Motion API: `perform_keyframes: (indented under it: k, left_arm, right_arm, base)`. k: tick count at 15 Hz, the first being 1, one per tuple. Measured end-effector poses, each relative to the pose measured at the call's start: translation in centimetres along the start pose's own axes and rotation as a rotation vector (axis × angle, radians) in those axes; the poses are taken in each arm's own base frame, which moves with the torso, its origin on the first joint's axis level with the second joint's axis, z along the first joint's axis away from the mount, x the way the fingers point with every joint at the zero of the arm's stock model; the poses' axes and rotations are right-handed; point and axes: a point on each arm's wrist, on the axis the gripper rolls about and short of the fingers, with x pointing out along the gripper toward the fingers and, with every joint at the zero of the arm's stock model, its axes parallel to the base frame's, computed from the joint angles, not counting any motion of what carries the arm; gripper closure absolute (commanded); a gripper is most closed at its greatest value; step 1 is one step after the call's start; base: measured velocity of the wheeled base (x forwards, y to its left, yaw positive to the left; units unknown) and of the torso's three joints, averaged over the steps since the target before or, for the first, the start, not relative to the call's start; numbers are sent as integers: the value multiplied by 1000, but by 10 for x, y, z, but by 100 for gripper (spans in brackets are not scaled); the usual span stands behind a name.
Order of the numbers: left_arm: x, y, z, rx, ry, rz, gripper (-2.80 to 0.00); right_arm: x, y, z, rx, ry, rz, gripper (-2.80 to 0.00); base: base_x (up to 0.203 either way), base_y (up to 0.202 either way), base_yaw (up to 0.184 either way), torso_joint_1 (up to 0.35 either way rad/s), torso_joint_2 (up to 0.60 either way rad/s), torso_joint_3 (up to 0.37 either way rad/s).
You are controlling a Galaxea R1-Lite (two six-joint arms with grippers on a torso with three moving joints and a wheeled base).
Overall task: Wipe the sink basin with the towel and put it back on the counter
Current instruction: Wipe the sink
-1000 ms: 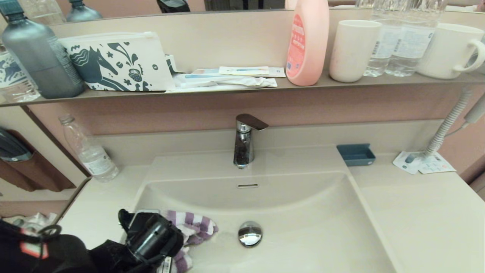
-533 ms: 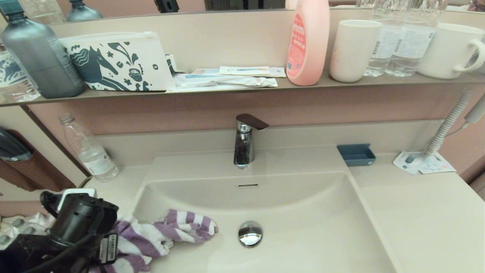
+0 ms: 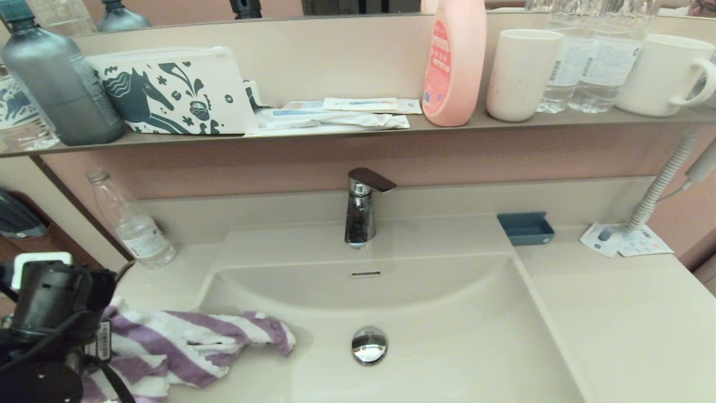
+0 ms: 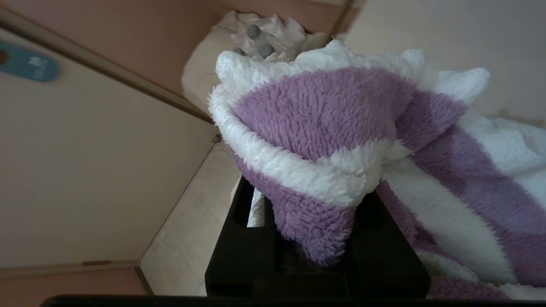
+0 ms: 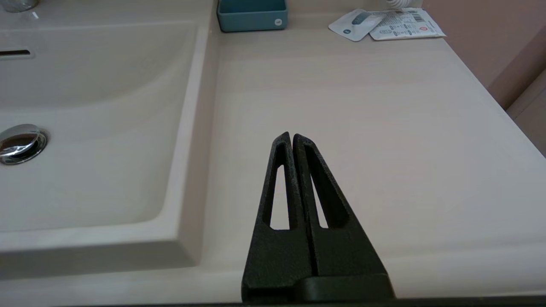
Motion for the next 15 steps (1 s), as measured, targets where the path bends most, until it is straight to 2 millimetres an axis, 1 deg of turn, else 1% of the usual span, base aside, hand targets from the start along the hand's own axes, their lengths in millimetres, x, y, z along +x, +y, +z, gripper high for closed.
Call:
perform_keyframes:
  k: [4, 8, 10, 12, 14, 15]
  left_arm:
    - [0, 23, 23, -49, -34, 132, 0]
    - [-14, 53, 61, -96, -105, 196, 0]
    - [-25, 78, 84, -101, -143, 237, 0]
    - [-39, 103, 102, -78, -174, 279, 0]
    - [-55, 128, 114, -35, -200, 319, 0]
    - [-62, 138, 116, -8, -203, 341, 0]
  right_arm:
    - [0, 0, 0, 0, 0, 0, 0]
    - [0, 0, 0, 0, 0, 0, 0]
    - [0, 0, 0, 0, 0, 0, 0]
    - [0, 0, 0, 0, 0, 0, 0]
    - [0, 0, 0, 0, 0, 1, 0]
    - [0, 0, 0, 0, 0, 0, 0]
  base:
    - [0, 0, 0, 0, 0, 0]
    - [0, 0, 0, 0, 0, 0]
    - [0, 0, 0, 0, 0, 0]
    - [0, 0, 0, 0, 0, 0]
    - [0, 0, 0, 0, 0, 0]
    - [0, 0, 0, 0, 0, 0]
